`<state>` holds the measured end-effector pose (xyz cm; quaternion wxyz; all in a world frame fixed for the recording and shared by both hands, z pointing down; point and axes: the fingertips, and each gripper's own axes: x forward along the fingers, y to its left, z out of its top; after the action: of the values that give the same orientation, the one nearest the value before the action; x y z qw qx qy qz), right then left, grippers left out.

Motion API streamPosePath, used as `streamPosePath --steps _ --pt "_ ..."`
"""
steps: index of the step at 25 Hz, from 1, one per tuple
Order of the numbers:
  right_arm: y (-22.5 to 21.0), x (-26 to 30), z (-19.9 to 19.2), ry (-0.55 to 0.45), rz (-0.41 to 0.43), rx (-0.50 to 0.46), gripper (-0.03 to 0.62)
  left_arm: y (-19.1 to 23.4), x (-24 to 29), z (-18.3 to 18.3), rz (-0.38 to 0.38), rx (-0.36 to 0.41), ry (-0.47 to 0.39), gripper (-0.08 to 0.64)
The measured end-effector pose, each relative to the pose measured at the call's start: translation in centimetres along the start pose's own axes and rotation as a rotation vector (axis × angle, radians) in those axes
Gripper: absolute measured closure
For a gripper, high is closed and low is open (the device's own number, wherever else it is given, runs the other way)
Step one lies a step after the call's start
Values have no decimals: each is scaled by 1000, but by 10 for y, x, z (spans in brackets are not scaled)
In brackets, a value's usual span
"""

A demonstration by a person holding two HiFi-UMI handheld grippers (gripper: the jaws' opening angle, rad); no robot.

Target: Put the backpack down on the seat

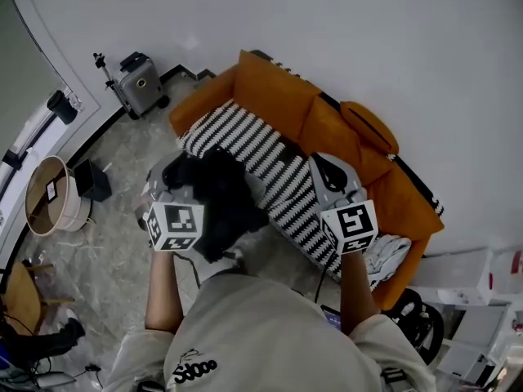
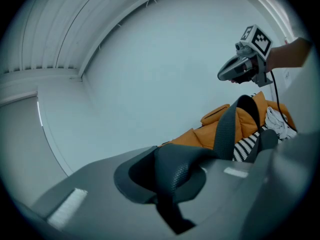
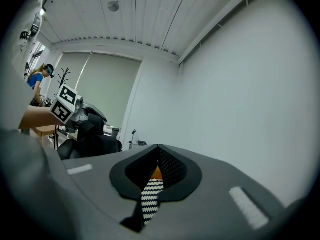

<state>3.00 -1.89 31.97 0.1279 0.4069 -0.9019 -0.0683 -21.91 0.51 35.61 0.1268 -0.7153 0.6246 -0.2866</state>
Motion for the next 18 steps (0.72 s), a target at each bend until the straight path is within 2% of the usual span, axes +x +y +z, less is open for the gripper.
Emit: streamPosePath --steps 10,18 --pt "-6 49 -6 32 -44 38 590 21 59 -9 -62 33 -18 548" --pt "-23 82 -25 77 -61 65 589 32 111 -14 -86 30 -8 548"
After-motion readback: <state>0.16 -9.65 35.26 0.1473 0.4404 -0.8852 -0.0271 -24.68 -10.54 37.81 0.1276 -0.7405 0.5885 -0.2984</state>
